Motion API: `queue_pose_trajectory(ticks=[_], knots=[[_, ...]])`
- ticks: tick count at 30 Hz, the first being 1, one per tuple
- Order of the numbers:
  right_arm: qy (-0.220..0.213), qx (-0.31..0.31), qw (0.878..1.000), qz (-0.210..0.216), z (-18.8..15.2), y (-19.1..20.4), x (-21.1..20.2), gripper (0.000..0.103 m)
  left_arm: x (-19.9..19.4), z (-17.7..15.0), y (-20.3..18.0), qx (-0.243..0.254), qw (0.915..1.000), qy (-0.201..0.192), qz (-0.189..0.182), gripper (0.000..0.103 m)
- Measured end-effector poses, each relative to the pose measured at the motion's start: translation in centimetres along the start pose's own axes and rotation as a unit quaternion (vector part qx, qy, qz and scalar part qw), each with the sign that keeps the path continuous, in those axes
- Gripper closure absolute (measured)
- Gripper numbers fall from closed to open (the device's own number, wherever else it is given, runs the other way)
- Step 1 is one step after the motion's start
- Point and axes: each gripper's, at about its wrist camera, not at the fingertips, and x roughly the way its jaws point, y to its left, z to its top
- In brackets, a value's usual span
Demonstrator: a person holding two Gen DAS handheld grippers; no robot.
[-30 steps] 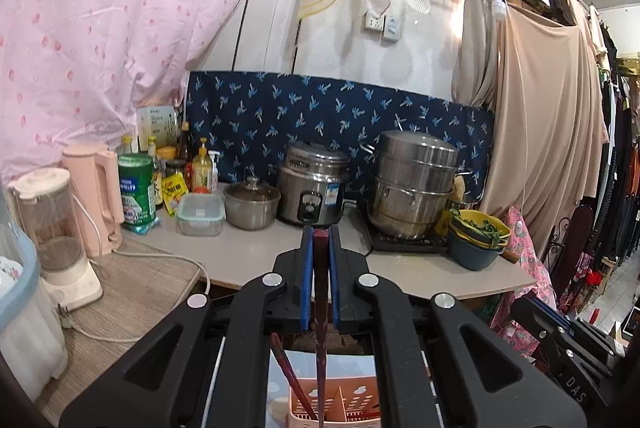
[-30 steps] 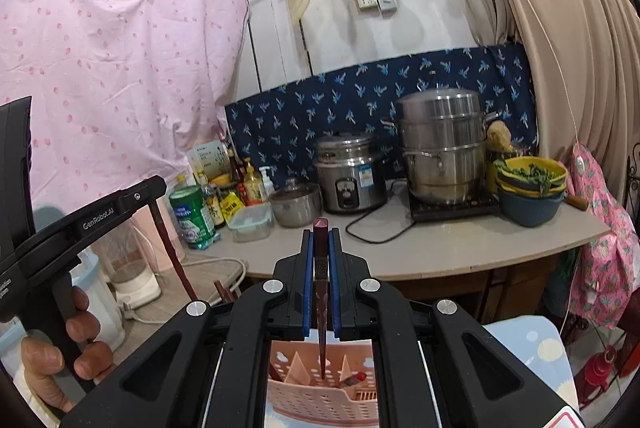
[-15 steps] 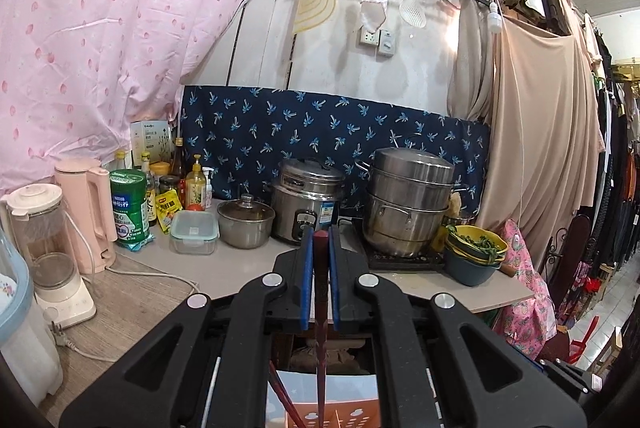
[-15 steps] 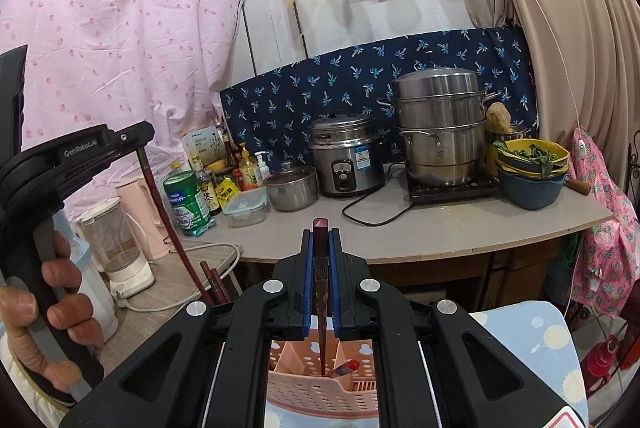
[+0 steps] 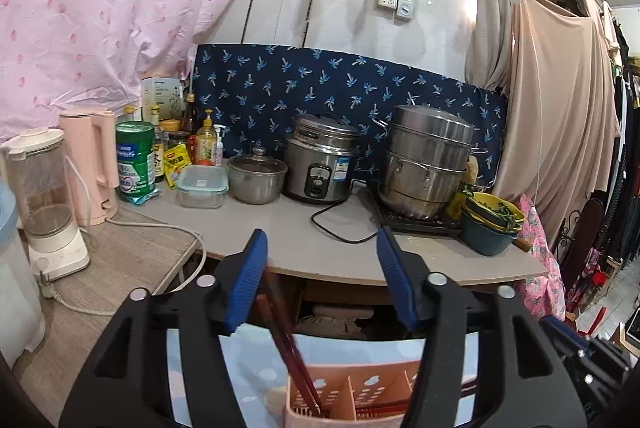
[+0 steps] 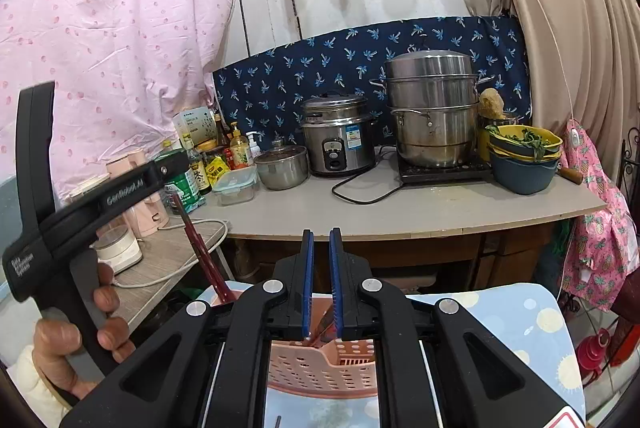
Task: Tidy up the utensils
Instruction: 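Open both tools to release the chopsticks and pull back, then move the right tool to the red chopstick and close on it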
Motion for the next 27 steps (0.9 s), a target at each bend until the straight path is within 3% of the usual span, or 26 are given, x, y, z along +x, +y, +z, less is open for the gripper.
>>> queue_pose_trajectory(ticks=[8,13,27], knots=[[-0.001,0.006,1.000,0.005,-0.6,-0.1,-2.9,0.093,-3.9,-2.3,0.4,0.007,0.9994,0.035,0.004,0.044],[0.015,0.006,1.000,0.008,-2.7,0.0,-5.6,0.092,-7.1,-5.0,0.5,0.014,0.9976,0.067,0.012,0.044],[0.125,0.009,0.992,-0.008,-13.1,-0.8,-11.9,0.092,-13.6,-15.4,1.4,0.039,0.9834,0.173,0.038,0.044]])
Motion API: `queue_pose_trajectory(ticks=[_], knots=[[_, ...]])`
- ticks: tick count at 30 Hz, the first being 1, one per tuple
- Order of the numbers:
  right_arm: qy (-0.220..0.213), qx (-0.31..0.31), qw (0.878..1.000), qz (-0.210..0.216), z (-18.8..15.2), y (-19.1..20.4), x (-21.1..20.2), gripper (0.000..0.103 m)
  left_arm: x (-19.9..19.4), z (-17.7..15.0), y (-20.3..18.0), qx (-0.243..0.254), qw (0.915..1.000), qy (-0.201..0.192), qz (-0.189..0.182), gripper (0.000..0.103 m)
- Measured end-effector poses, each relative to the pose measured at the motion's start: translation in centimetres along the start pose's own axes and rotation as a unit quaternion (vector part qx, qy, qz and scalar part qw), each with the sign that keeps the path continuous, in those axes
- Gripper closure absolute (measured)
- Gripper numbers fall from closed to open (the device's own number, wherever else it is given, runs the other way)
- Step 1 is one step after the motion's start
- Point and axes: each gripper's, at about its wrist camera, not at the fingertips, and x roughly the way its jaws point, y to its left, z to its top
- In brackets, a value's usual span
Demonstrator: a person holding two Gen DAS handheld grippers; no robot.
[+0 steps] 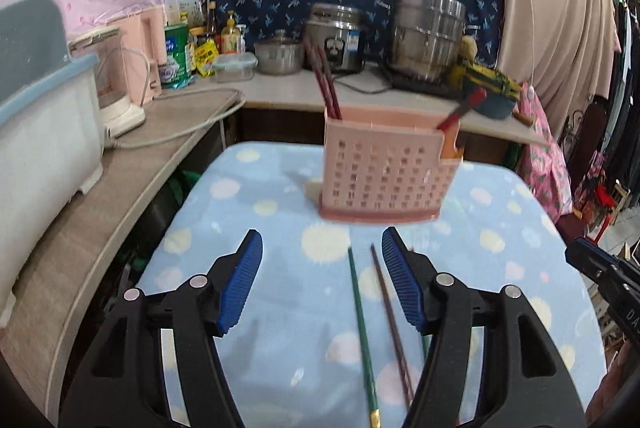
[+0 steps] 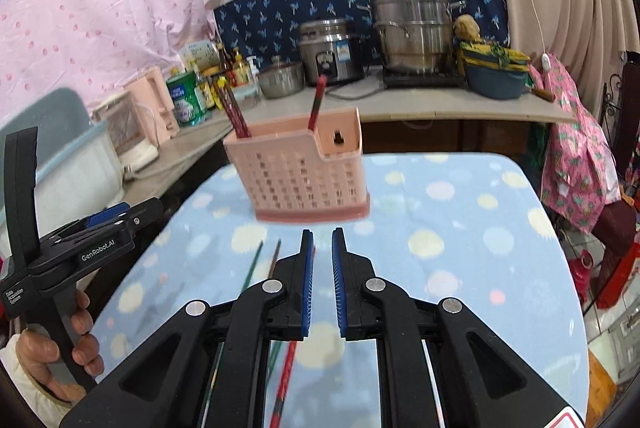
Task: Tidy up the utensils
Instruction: 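Move the right tool to the red chopstick and close on it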
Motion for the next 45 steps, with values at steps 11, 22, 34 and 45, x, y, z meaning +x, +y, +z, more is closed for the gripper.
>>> queue_pose_trajectory(ticks=[11,22,34,45], knots=[[0.060,-0.018,0.998,-0.013,-7.0,0.8,-1.1,0.092,-1.3,-6.4,-0.5,0.012,0.9981,0.061,-0.009,0.044],[0.092,-0.042,0.995,-0.012,-10.8,2.8,-1.1,0.091,-1.8,-9.4,-0.5,0.015,0.9960,0.088,-0.002,0.044],[0.104,-0.048,0.993,-0.015,-12.0,3.5,0.0,0.068,-1.4,-10.9,0.2,0.009,0.9944,0.104,0.014,0.036],[0.125,-0.046,0.991,-0.017,-12.4,4.3,2.7,0.068,-0.8,-11.4,0.7,0.001,0.9937,0.111,0.016,0.028]])
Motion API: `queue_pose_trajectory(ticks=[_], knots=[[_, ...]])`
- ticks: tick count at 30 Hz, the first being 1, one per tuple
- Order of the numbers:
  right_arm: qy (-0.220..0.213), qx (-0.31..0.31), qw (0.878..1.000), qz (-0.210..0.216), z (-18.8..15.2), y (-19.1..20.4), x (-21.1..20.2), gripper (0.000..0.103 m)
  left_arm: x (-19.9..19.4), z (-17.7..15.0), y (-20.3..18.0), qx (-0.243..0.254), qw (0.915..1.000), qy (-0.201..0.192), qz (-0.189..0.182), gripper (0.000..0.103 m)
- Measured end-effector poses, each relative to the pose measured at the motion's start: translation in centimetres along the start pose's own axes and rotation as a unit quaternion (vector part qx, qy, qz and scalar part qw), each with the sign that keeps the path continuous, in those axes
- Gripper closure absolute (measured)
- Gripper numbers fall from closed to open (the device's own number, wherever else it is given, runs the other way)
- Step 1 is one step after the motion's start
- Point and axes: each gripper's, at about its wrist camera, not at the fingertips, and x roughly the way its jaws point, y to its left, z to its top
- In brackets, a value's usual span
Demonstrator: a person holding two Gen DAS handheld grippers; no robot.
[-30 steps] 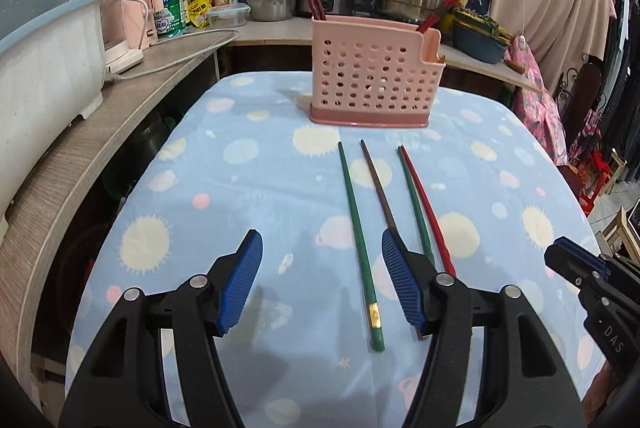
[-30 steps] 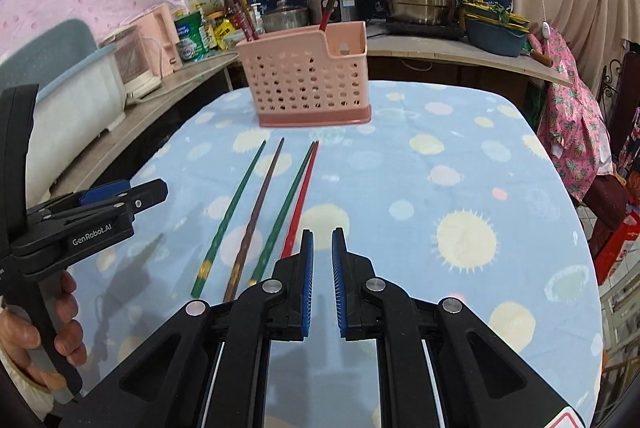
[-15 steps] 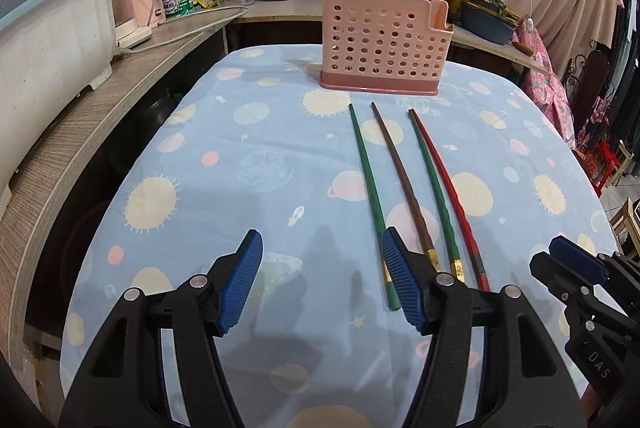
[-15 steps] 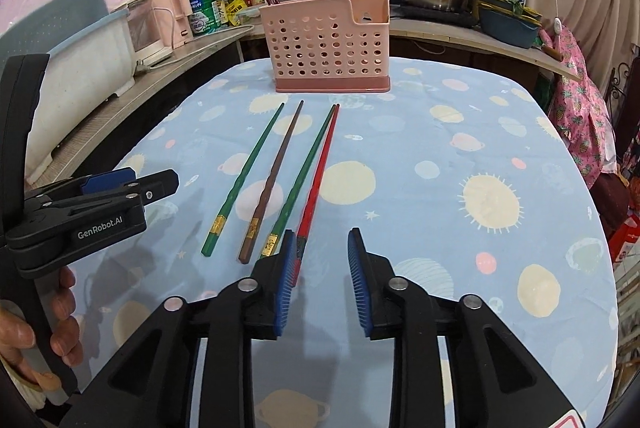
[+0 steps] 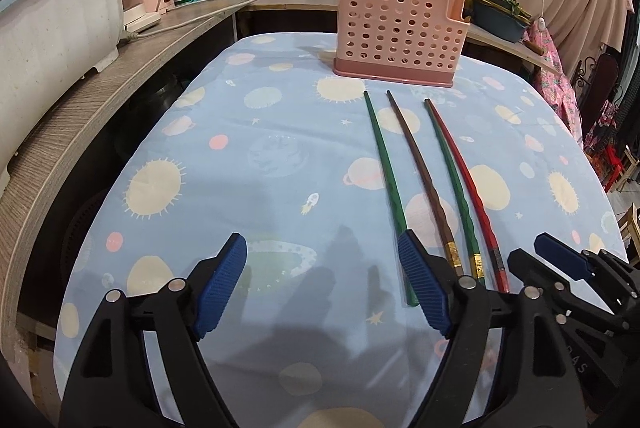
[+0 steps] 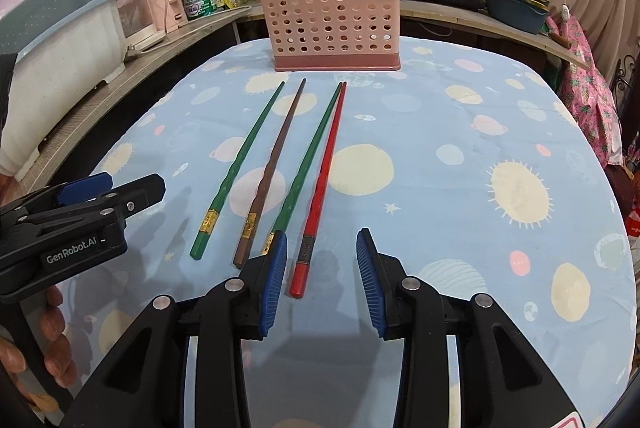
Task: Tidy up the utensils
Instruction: 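Move the right tool to the red chopstick and close on it, then close the left tool on a green chopstick with a gold band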
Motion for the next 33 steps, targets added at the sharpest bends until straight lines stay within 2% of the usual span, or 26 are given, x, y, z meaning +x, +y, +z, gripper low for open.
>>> queue_pose_trajectory(ticks=[9,11,18,33], knots=[[0.019,-0.003,1.000,0.000,-0.4,0.5,1.2,0.071,0.3,-0.3,-0.2,0.002,1.0000,0.003,-0.003,0.027],[0.024,-0.003,1.000,0.001,-0.6,0.5,1.4,0.078,0.4,-0.4,-0.4,0.003,1.0000,0.005,-0.005,0.027],[0.028,0.007,1.000,-0.005,-1.1,-0.4,1.4,0.096,0.6,-0.6,-1.2,0.011,0.9998,0.010,-0.012,0.026],[0.022,0.042,0.999,-0.021,-2.2,-3.3,0.1,0.096,2.3,-1.2,-3.6,0.041,0.9988,0.023,-0.014,0.026]])
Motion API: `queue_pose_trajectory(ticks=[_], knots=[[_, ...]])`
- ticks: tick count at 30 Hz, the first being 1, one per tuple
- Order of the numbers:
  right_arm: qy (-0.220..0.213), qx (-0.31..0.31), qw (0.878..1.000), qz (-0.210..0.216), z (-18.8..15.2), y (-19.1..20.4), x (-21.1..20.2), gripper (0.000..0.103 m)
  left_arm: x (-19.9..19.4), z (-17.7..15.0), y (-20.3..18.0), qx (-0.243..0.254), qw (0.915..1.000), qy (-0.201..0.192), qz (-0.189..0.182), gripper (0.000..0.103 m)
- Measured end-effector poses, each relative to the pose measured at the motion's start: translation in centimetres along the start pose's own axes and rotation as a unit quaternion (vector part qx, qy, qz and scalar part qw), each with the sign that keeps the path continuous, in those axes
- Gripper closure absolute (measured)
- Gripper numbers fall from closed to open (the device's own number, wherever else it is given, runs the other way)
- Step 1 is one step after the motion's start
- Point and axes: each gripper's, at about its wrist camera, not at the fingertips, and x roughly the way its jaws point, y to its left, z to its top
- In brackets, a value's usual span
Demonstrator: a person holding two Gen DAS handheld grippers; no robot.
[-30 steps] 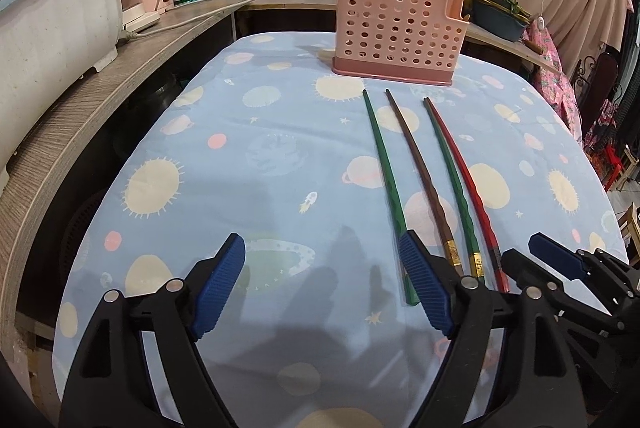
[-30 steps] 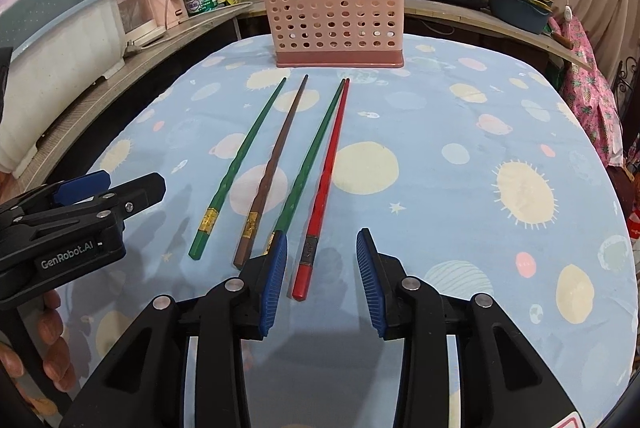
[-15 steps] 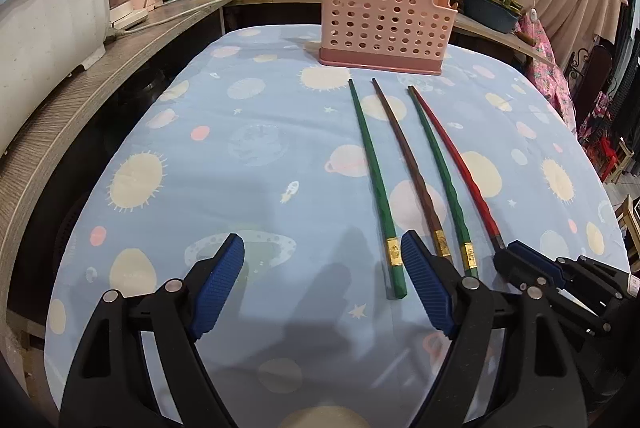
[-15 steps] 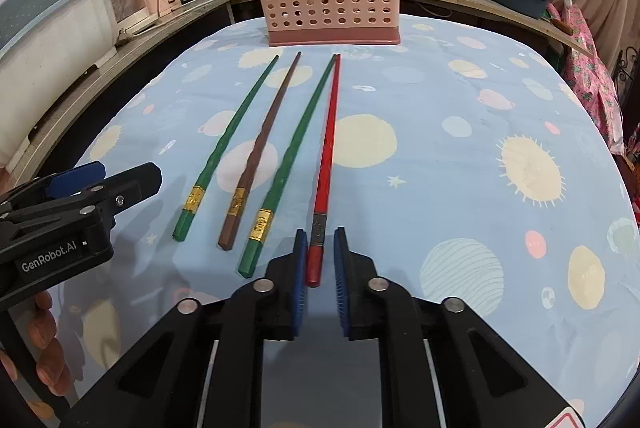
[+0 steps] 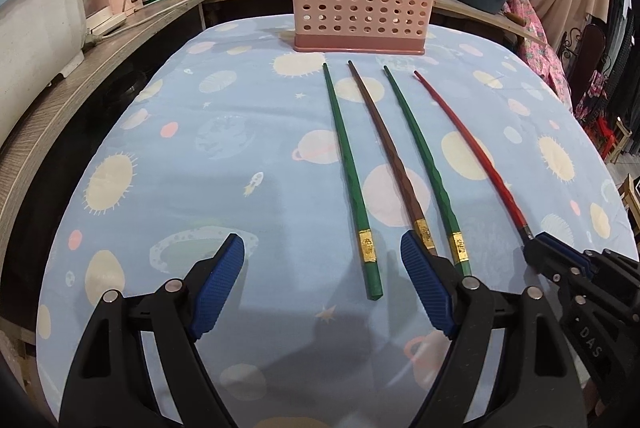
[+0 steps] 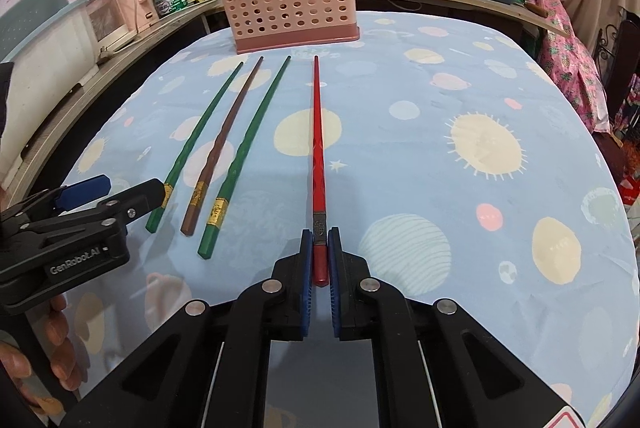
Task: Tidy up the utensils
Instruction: 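Close the left tool on a green chopstick with a gold band, then lift both held chopsticks and lower them into the pink basket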
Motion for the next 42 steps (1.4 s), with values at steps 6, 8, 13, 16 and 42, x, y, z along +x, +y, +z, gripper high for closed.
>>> queue_pose_trajectory(ticks=[6,8,13,16,42], knots=[[0.000,0.002,1.000,0.003,-0.2,-0.2,-0.2,0.096,1.1,0.1,-0.1,0.005,0.9999,0.010,0.008,0.034],[0.001,0.001,1.000,0.004,-0.2,-0.3,-0.2,0.096,1.3,0.0,-0.1,0.005,0.9998,0.015,0.008,0.038],[0.001,-0.001,1.000,0.005,-0.3,-0.3,-0.2,0.096,1.4,0.0,-0.1,0.006,0.9999,0.012,0.005,0.047],[0.001,-0.001,1.000,0.005,-0.3,-0.3,-0.2,0.096,1.4,-0.1,0.0,0.006,0.9999,0.008,0.004,0.055],[-0.037,0.009,0.999,0.008,1.1,-0.9,-3.4,0.096,-2.3,0.8,1.1,-0.002,0.9997,-0.005,-0.023,0.096]])
